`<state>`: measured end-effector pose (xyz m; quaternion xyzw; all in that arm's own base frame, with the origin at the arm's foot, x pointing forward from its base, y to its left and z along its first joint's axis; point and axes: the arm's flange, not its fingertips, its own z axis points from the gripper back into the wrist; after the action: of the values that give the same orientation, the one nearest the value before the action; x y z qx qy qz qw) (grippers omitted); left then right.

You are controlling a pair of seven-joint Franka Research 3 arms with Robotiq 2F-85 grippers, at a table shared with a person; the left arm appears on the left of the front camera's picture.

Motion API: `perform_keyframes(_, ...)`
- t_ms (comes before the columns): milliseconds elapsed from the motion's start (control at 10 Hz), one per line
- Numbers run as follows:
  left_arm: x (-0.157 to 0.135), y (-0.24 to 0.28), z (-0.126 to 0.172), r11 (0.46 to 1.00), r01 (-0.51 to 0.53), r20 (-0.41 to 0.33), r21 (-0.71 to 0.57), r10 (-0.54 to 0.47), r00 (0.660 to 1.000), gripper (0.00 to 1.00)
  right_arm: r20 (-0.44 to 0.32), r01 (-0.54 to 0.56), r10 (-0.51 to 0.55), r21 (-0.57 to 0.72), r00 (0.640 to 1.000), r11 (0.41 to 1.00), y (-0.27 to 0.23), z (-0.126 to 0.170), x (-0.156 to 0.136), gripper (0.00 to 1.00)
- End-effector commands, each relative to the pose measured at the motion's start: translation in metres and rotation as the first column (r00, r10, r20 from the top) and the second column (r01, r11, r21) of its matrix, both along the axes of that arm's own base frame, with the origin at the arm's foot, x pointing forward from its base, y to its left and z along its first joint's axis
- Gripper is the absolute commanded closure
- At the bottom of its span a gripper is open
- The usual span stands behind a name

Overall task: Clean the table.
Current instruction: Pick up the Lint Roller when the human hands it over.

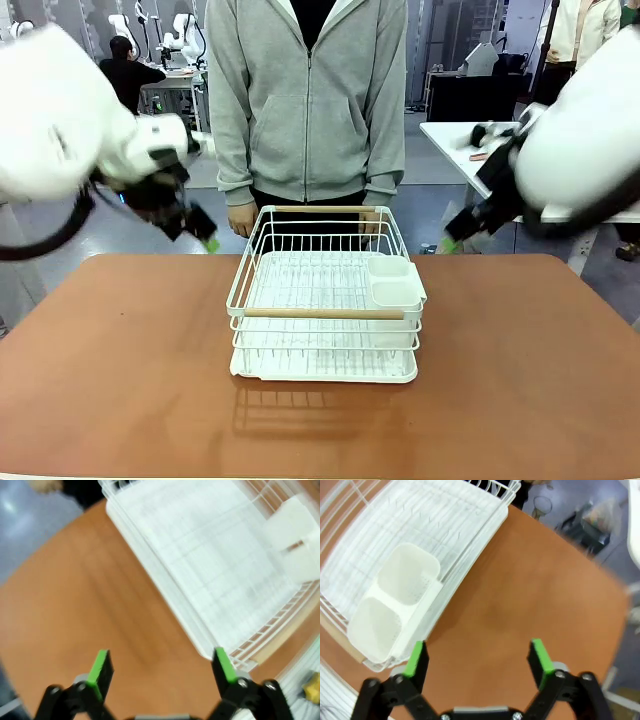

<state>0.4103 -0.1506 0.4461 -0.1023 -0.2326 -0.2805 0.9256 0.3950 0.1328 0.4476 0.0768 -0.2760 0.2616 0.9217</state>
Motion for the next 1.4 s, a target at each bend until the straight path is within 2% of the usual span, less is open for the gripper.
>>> perform_keyframes(0,0.026,0.081,0.076,0.957,-0.020,-0.321,-0.289,-0.077,0.944,0.00,-0.215,0.039,0.017,0.252,0.977,0.967,-0.072,0.060,0.002,0.00)
perform_keyframes(100,0.027,0.133,0.083,0.895,-0.026,-0.411,-0.444,-0.178,0.894,0.00,-0.300,0.010,0.163,0.502,0.940,0.865,-0.111,0.072,-0.009,0.00)
perform_keyframes(200,0.028,0.180,0.078,0.823,-0.094,-0.445,-0.560,-0.203,0.872,0.00,-0.301,0.055,0.169,0.613,0.938,0.788,-0.148,0.075,-0.015,0.00)
perform_keyframes(300,0.028,0.224,0.074,0.762,-0.128,-0.447,-0.634,-0.226,0.866,0.00,-0.303,0.101,0.170,0.706,0.938,0.701,-0.183,0.071,-0.022,0.00)
perform_keyframes(500,0.018,0.319,0.057,0.641,-0.244,-0.457,-0.728,-0.188,0.869,0.00,-0.322,0.183,0.171,0.819,0.931,0.544,-0.256,0.045,-0.043,0.00)
perform_keyframes(700,0.018,0.388,0.042,0.566,-0.397,-0.526,-0.723,-0.078,0.847,0.00,-0.316,0.223,0.161,0.878,0.935,0.424,-0.307,0.014,-0.056,0.00)
perform_keyframes(800,0.018,0.412,0.034,0.501,-0.471,-0.558,-0.726,-0.029,0.829,0.00,-0.313,0.236,0.143,0.888,0.939,0.396,-0.320,0.005,-0.060,0.00)
perform_keyframes(900,0.017,0.423,0.027,0.481,-0.510,-0.582,-0.713,-0.001,0.813,0.00,-0.307,0.238,0.131,0.893,0.943,0.381,-0.328,-0.003,-0.062,0.00)
perform_keyframes(1000,0.020,0.427,0.018,0.477,-0.560,-0.622,-0.677,0.036,0.782,0.00,-0.304,0.241,0.121,0.897,0.945,0.371,-0.334,-0.004,-0.063,0.00)
perform_keyframes(1100,0.021,0.429,0.015,0.459,-0.568,-0.622,-0.684,0.041,0.782,0.00,-0.306,0.244,0.109,0.892,0.946,0.380,-0.337,-0.001,-0.064,0.00)
perform_keyframes(1300,0.021,0.427,0.018,0.462,-0.562,-0.611,-0.686,0.054,0.790,0.00,-0.314,0.253,0.101,0.886,0.944,0.390,-0.336,-0.001,-0.062,0.00)
